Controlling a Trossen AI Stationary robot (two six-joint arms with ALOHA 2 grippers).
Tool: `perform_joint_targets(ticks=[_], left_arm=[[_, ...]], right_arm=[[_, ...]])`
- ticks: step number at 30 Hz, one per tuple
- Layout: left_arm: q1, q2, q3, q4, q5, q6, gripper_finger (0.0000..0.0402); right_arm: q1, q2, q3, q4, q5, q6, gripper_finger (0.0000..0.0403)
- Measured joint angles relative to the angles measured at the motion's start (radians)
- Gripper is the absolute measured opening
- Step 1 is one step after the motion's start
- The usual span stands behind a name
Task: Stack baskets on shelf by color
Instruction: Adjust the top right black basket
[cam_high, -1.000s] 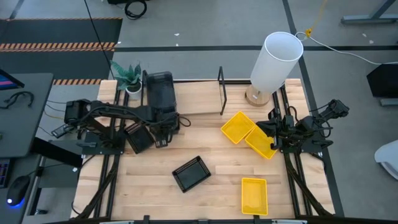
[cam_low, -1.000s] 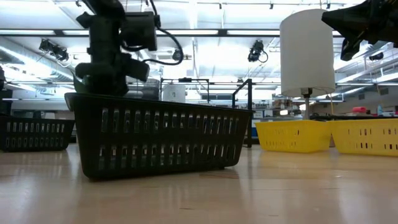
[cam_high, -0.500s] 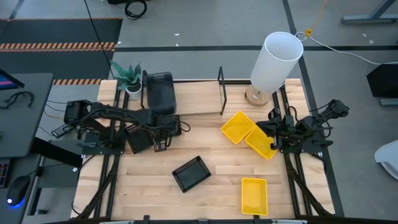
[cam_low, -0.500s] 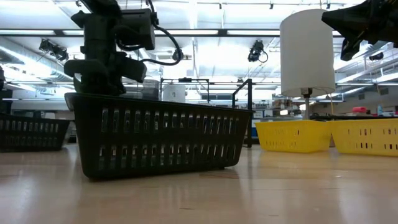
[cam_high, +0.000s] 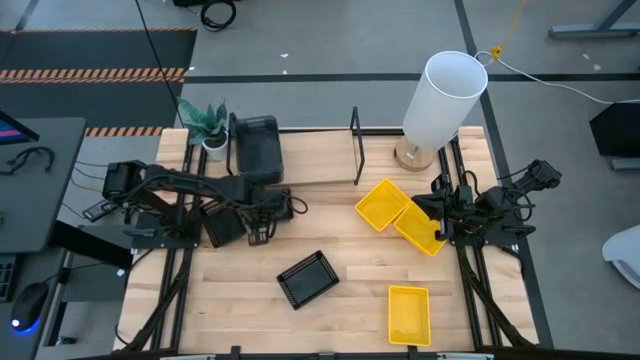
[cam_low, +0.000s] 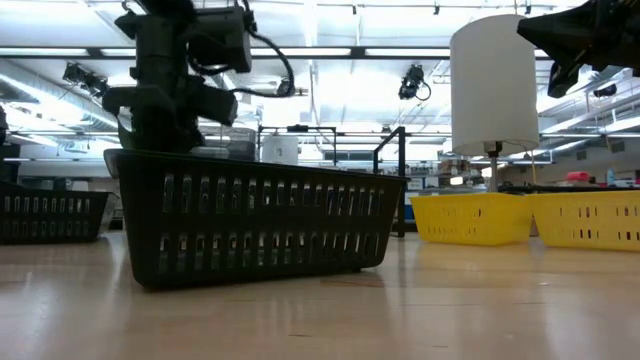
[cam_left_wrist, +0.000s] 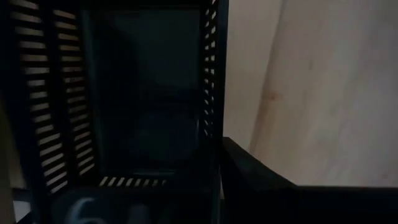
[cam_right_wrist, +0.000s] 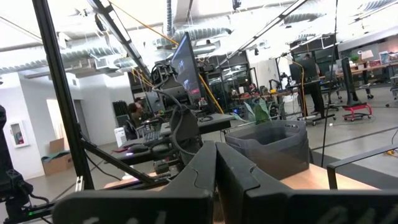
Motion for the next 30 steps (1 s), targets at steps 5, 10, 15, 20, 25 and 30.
perform_joint_targets(ticks=[5,10,15,20,25,30], left_arm=[[-0.023,0.0,0.055,-0.035,-0.008,-0.019,0.0014],[-0.042,0.0,0.09,-0.048,-0.012,-0.102,0.0014],[-0.091,0.0,0.105,-0.068,-0.025,-0.175,0.0014],[-0.15,0.0,0.106,-0.07,-0.027,-0.262,0.0014],[-0.211,0.0,0.106,-0.069,-0.027,-0.353,0.0014],[-0.272,0.0,0.106,-0.067,-0.027,-0.459,0.0015]], right_arm=[[0.0,0.0,0.0,0.0,0.0,0.0,0.0016],[0.0,0.0,0.0,0.0,0.0,0.0,0.0016],[0.0,0.0,0.0,0.0,0.0,0.0,0.0016],[0.0,0.0,0.0,0.0,0.0,0.0,0.0016],[0.0,0.0,0.0,0.0,0.0,0.0,0.0016],[0.0,0.0,0.0,0.0,0.0,0.0,0.0016]])
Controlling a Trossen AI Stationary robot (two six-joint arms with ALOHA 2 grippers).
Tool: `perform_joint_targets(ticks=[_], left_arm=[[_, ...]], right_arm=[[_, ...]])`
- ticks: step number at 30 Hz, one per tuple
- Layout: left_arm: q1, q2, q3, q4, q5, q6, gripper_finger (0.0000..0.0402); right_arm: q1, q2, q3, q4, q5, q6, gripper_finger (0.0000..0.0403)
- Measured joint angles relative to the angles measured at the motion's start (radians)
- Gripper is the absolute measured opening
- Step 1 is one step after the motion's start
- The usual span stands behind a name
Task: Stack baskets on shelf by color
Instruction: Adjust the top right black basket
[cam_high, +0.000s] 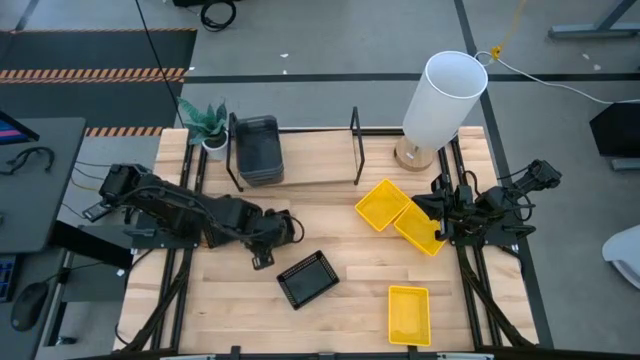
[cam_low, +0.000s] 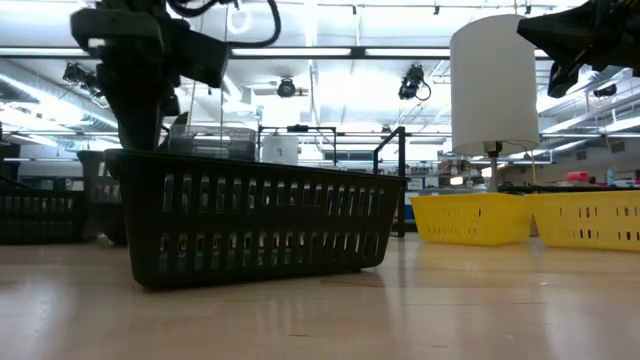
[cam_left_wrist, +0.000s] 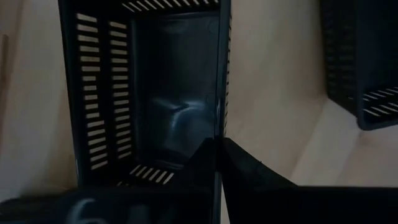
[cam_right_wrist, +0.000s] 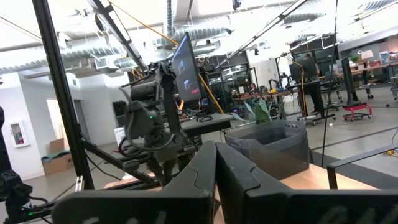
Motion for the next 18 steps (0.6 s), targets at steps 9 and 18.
perform_joint_targets(ticks=[9,18], left_arm=[[-0.113,0.0,0.0,0.007,0.019,-0.139,0.0015],[-0.178,0.0,0.0,0.006,0.01,-0.248,0.0057]], right_arm=[[0.0,0.0,0.0,0.0,0.0,0.0,0.0016],[0.0,0.0,0.0,0.0,0.0,0.0,0.0016]])
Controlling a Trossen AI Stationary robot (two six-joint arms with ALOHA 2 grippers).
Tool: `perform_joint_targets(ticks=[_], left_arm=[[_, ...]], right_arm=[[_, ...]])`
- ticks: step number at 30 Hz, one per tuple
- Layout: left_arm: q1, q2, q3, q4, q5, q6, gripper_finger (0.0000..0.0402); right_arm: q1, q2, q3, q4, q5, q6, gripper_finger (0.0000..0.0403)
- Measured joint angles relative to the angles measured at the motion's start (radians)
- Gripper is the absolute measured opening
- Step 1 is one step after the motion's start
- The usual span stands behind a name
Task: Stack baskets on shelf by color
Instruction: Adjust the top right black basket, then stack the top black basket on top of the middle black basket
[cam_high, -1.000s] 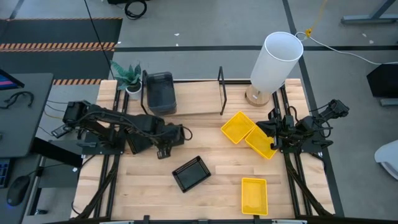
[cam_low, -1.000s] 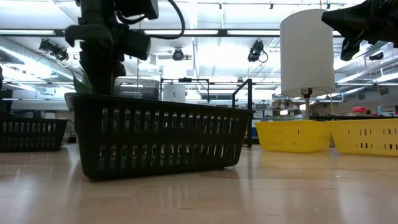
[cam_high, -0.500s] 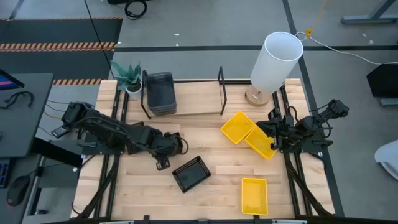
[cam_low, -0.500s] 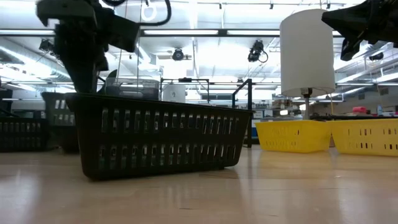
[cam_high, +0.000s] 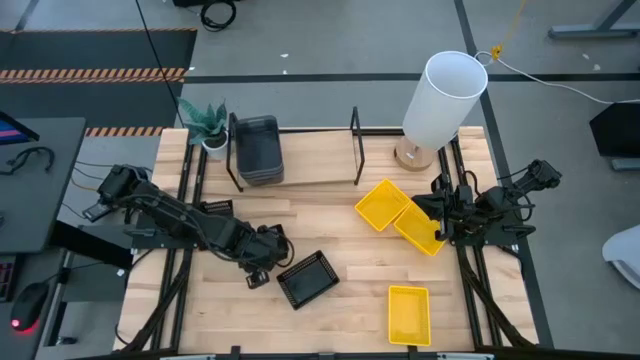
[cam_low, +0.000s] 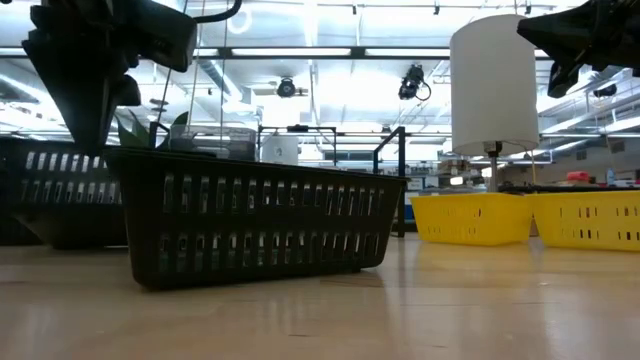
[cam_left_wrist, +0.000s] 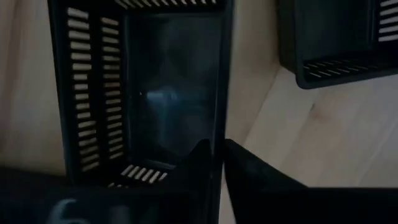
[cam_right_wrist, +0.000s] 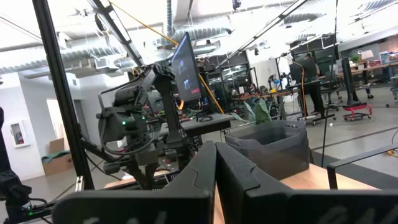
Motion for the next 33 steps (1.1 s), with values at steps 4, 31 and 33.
perform_joint_targets(ticks=[4,31,33], left_arm=[[0.0,0.0,0.0,0.004,0.022,-0.024,0.0113],[0.15,-0.31,-0.076,-0.34,-0.246,-0.243,0.0045],[0.154,-0.336,-0.155,-0.26,-0.229,-0.262,0.0039]], right_arm=[[0.0,0.0,0.0,0.0,0.0,0.0,0.0016],[0.0,0.0,0.0,0.0,0.0,0.0,0.0016],[0.0,0.0,0.0,0.0,0.0,0.0,0.0016]])
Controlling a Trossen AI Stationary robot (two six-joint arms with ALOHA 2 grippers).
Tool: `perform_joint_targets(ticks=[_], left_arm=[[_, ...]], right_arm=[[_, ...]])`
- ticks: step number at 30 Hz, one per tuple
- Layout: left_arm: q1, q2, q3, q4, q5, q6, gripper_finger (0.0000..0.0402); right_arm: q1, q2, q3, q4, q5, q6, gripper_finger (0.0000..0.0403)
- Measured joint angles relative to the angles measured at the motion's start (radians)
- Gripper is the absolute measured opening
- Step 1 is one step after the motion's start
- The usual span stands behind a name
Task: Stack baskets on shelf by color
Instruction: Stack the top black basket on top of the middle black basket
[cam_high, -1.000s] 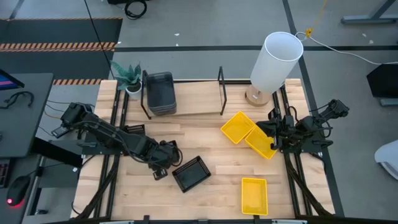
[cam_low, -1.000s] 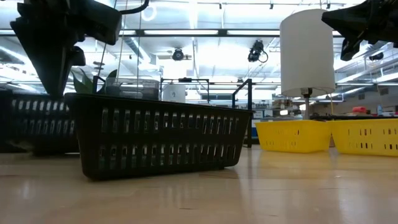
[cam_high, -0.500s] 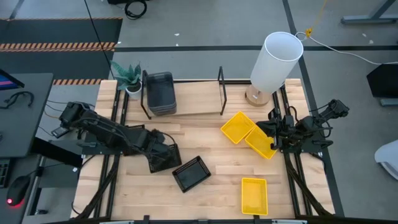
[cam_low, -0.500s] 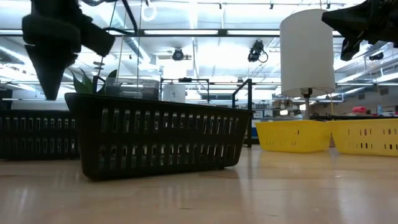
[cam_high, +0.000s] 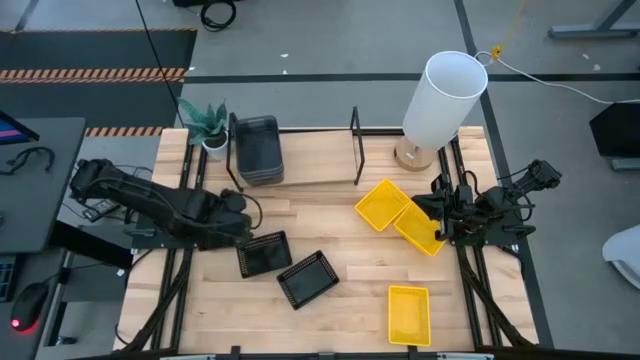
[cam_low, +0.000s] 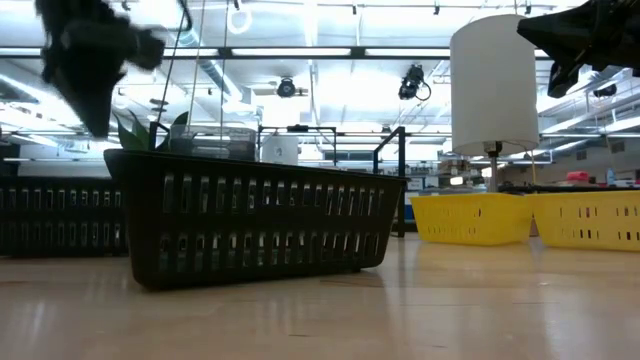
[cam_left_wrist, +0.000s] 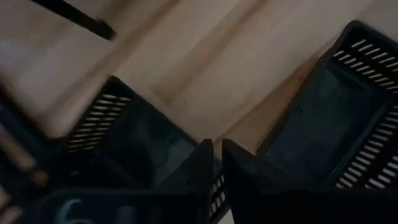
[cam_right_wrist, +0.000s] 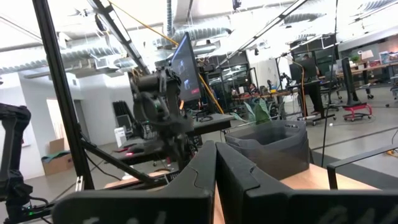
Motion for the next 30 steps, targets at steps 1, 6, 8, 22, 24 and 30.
perform_joint_targets(ticks=[1,6,8,22,24,30], left_arm=[[0.0,-0.01,-0.041,0.03,0.011,-0.01,0.0037],[0.017,-0.048,-0.153,0.088,0.022,-0.106,0.0048],[0.023,-0.055,-0.161,0.088,0.022,-0.141,0.007],[0.037,0.01,-0.228,0.147,0.016,-0.31,0.0229],[0.053,0.023,-0.263,0.168,0.03,-0.31,0.0223],[0.104,0.024,-0.293,0.221,0.034,-0.231,0.0184]], right_arm=[[0.0,0.0,0.0,0.0,0.0,0.0,0.0016],[0.0,0.0,0.0,0.0,0.0,0.0,0.0016],[0.0,0.0,0.0,0.0,0.0,0.0,0.0016],[0.0,0.0,0.0,0.0,0.0,0.0,0.0016],[0.0,0.0,0.0,0.002,0.0,0.0,0.0016],[0.0,0.0,0.0,0.0,0.0,0.0,0.0016]])
